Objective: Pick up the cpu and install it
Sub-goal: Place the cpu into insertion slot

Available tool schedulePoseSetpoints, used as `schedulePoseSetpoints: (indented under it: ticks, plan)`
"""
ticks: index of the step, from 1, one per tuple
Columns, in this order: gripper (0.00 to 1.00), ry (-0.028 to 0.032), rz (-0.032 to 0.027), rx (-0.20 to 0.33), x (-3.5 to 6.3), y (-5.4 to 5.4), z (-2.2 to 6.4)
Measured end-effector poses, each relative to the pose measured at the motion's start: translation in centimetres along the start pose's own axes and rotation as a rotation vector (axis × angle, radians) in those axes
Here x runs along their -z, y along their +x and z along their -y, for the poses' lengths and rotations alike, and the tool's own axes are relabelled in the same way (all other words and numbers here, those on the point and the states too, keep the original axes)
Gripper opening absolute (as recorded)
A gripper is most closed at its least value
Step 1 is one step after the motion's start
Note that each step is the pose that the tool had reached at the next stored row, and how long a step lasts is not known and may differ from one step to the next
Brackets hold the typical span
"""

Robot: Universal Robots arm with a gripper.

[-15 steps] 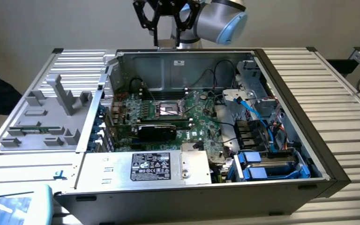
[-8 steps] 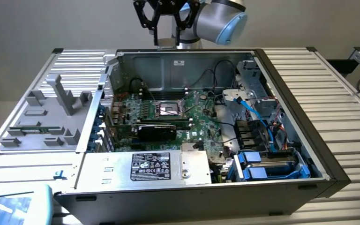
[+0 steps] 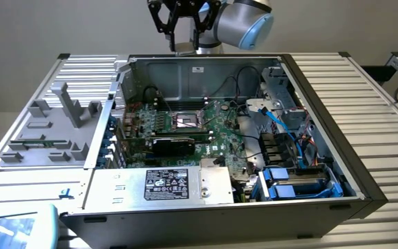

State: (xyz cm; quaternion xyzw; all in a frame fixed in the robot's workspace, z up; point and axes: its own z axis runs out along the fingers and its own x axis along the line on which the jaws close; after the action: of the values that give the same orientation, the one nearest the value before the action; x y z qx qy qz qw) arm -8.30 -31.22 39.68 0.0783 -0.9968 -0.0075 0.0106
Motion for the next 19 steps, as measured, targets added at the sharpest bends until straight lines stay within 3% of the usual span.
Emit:
schedulePoseSetpoints:
  ticks: [19]
  plan:
    - [0.55,0.0069,-0.0058,0.346,-0.20,0.00,0.00]
